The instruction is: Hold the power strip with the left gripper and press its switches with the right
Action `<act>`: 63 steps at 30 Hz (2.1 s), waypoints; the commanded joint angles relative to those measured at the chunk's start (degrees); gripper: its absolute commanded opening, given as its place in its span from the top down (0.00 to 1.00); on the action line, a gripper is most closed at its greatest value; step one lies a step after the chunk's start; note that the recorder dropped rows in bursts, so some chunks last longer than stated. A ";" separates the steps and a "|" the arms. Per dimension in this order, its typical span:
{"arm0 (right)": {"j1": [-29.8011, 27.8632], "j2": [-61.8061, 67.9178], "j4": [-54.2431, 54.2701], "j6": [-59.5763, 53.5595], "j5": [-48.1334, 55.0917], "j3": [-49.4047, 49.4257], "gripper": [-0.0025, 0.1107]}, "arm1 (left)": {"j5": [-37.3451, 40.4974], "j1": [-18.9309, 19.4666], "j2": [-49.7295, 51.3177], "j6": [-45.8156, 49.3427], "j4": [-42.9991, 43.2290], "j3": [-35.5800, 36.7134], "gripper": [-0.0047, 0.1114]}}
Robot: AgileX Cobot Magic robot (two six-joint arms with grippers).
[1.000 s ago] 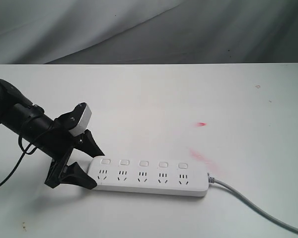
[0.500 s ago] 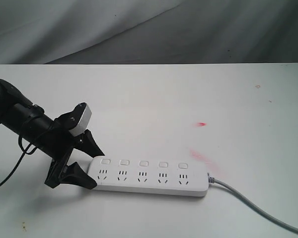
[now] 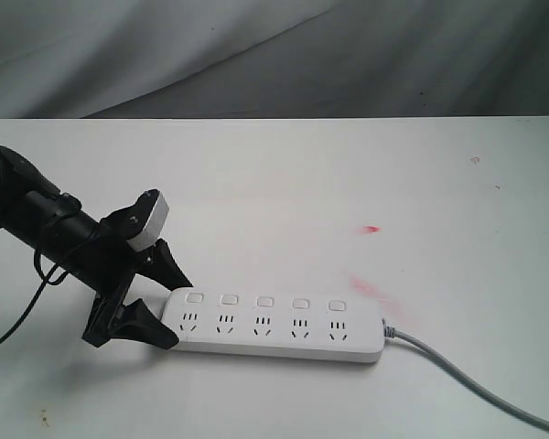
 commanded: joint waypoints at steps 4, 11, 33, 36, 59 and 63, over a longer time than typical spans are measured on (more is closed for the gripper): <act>-0.12 -0.28 0.03 0.22 0.23 0.06 0.98 | -0.19 -0.15 0.24 0.31 -0.09 -0.05 0.55; -0.12 -0.28 -0.11 0.22 -3.99 0.06 0.98 | -0.19 -0.15 0.24 0.31 -0.09 -0.05 0.55; -15.02 -0.37 -4.27 37.62 1.68 11.70 0.98 | -0.19 -0.15 0.24 0.31 -0.09 -0.05 0.55; -17.55 -0.37 -12.74 45.50 3.31 13.47 0.98 | -0.19 -0.15 0.24 0.31 -0.09 -0.05 0.55; -20.11 -5.17 -43.42 61.80 1.40 29.17 0.98 | -0.19 -0.15 0.24 0.31 -0.09 -0.05 0.55; -20.11 -5.17 -48.38 61.80 1.13 31.18 0.98 | -0.19 -0.15 0.24 0.31 -0.09 -0.05 0.55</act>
